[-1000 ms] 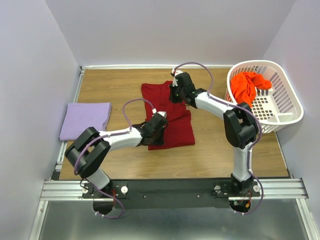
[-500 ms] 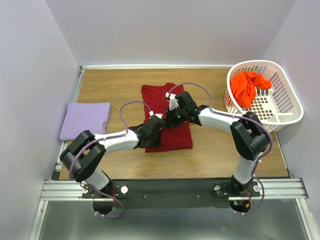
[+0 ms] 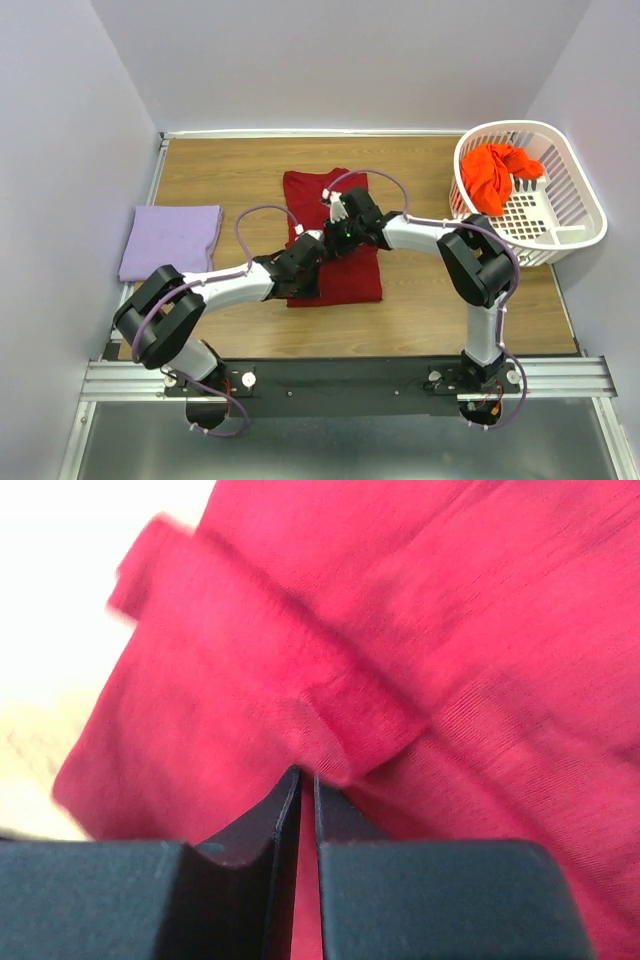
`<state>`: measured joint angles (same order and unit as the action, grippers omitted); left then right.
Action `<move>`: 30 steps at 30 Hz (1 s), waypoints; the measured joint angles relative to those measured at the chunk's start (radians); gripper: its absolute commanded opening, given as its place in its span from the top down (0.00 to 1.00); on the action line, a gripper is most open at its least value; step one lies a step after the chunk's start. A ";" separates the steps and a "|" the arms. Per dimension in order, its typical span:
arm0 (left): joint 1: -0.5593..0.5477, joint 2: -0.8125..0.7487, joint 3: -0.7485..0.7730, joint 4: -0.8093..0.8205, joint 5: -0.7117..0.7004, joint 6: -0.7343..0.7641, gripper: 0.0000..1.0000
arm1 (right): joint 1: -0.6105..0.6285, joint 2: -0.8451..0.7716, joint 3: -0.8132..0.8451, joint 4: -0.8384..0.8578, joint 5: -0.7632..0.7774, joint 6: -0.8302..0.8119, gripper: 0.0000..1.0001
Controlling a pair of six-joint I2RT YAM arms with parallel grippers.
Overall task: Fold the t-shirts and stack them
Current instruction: Fold the tshirt
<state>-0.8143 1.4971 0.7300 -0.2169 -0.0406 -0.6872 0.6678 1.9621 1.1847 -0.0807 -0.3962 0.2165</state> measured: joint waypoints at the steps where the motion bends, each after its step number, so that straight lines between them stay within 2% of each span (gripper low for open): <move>1: 0.000 -0.003 -0.003 0.000 0.000 0.000 0.86 | 0.000 0.006 0.013 0.000 0.018 0.000 0.84; 12: -0.026 -0.041 -0.034 -0.017 -0.001 -0.021 0.85 | -0.037 0.086 0.264 0.018 0.249 -0.008 0.84; 16: -0.026 -0.080 -0.040 -0.056 -0.023 -0.036 0.82 | -0.082 0.074 0.278 0.035 0.277 -0.002 0.84; 20: -0.019 -0.193 -0.040 -0.088 -0.065 -0.063 0.81 | -0.114 -0.017 0.166 0.036 0.231 0.031 0.84; 24: 0.013 -0.320 -0.041 -0.077 -0.076 -0.084 0.81 | -0.134 -0.185 -0.035 0.041 0.094 0.092 0.84; 30: 0.095 -0.336 -0.121 -0.020 -0.013 -0.089 0.85 | -0.133 -0.393 -0.372 0.153 -0.142 0.222 0.84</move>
<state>-0.7197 1.1614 0.6094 -0.2371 -0.0540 -0.7757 0.5346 1.5688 0.8131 0.0719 -0.5385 0.4381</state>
